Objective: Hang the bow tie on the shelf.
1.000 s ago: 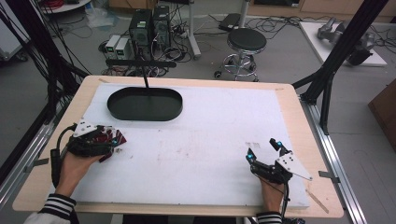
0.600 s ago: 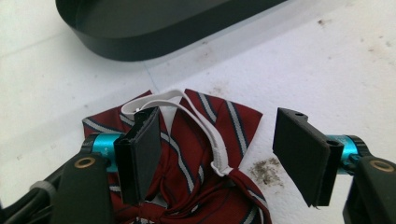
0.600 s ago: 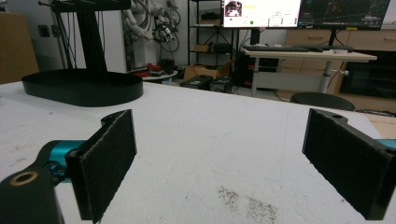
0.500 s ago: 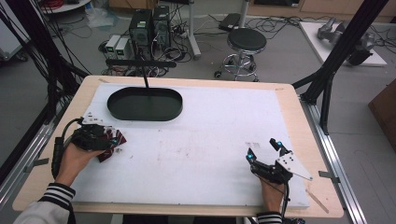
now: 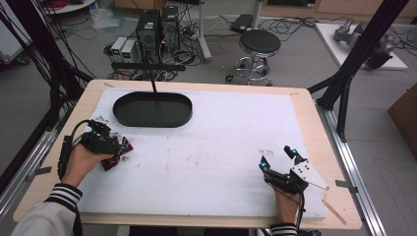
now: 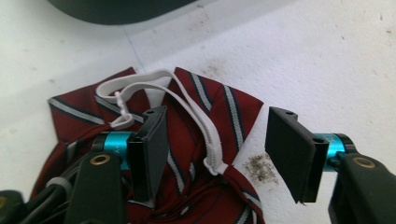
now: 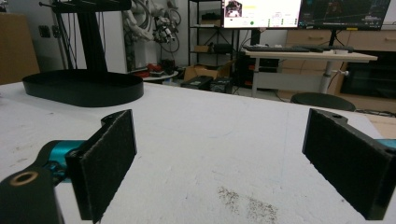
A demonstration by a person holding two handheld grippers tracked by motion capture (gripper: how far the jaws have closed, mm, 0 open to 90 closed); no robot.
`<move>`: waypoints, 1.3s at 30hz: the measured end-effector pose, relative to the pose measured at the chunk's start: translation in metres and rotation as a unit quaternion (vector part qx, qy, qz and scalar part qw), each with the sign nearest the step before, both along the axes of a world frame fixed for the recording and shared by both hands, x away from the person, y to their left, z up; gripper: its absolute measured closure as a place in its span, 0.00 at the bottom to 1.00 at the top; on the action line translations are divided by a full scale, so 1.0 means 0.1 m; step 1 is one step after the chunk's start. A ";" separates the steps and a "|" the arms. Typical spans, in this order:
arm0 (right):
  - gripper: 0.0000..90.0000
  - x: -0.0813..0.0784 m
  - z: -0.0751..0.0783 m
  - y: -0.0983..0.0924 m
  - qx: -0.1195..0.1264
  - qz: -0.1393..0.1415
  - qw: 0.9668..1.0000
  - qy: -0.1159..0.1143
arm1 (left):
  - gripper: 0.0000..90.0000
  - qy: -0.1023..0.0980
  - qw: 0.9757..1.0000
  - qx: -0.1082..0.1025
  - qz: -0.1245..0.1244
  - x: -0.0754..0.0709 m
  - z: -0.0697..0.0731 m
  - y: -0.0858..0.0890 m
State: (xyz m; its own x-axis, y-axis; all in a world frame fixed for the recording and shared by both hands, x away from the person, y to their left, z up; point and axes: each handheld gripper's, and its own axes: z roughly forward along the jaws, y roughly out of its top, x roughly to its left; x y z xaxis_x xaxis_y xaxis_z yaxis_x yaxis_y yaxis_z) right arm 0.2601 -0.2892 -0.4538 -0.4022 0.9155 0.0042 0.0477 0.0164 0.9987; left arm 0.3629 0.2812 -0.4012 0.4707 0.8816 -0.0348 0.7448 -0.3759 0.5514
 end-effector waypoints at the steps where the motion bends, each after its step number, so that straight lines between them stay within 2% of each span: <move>1: 0.10 0.00 0.00 0.00 0.000 0.000 1.000 0.000 | 0.48 0.004 1.000 0.002 -0.003 0.01 0.00 -0.01; 4: 0.10 0.00 0.00 0.00 0.000 0.000 1.000 0.000 | 0.53 0.014 1.000 0.007 0.000 0.03 -0.01 -0.03; 5: 0.10 0.00 0.00 0.00 -0.001 0.000 1.000 -0.001 | 0.58 0.017 1.000 0.008 -0.001 0.04 -0.01 -0.04; 7: 0.10 0.00 0.00 0.00 -0.001 0.000 1.000 -0.001 | 0.61 0.024 1.000 0.004 0.000 0.05 -0.02 -0.03; 8: 0.10 0.00 0.00 0.00 -0.001 0.000 1.000 -0.001 | 0.63 0.029 1.000 0.003 0.010 0.07 -0.02 -0.02; 14: 0.10 0.00 0.00 0.00 -0.001 0.000 1.000 -0.001 | 0.63 0.047 0.999 -0.001 0.026 0.11 -0.04 0.00; 18: 0.10 0.00 0.00 0.00 -0.003 0.001 1.000 -0.004 | 0.64 0.057 0.998 0.004 0.027 0.13 -0.04 -0.03; 25: 0.10 0.00 0.00 0.00 -0.003 0.001 1.000 -0.004 | 0.69 0.063 0.998 0.016 0.027 0.16 -0.03 -0.07; 28: 0.10 0.00 0.00 0.00 -0.002 0.001 1.000 -0.003 | 0.76 0.064 0.997 0.028 0.023 0.16 -0.02 -0.10; 31: 0.10 0.00 0.00 0.00 -0.003 0.001 1.000 -0.004 | 0.79 0.063 0.997 0.038 0.024 0.17 -0.03 -0.12; 35: 0.10 0.00 0.00 0.00 -0.002 0.001 1.000 -0.003 | 0.76 0.071 0.996 0.042 0.023 0.17 -0.07 -0.13; 39: 0.10 0.00 0.00 0.00 -0.002 0.001 1.000 -0.003 | 0.86 0.071 0.996 0.046 0.020 0.16 -0.10 -0.12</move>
State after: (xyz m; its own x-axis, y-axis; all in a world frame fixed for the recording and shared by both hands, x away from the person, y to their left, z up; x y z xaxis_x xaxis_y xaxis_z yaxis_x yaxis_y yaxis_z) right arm 0.2599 -0.2889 -0.4538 -0.4034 0.9150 -0.0007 0.0425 0.0196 0.9989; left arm 0.3792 0.2689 -0.4110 0.4318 0.9018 -0.0170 0.8276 -0.3886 0.4049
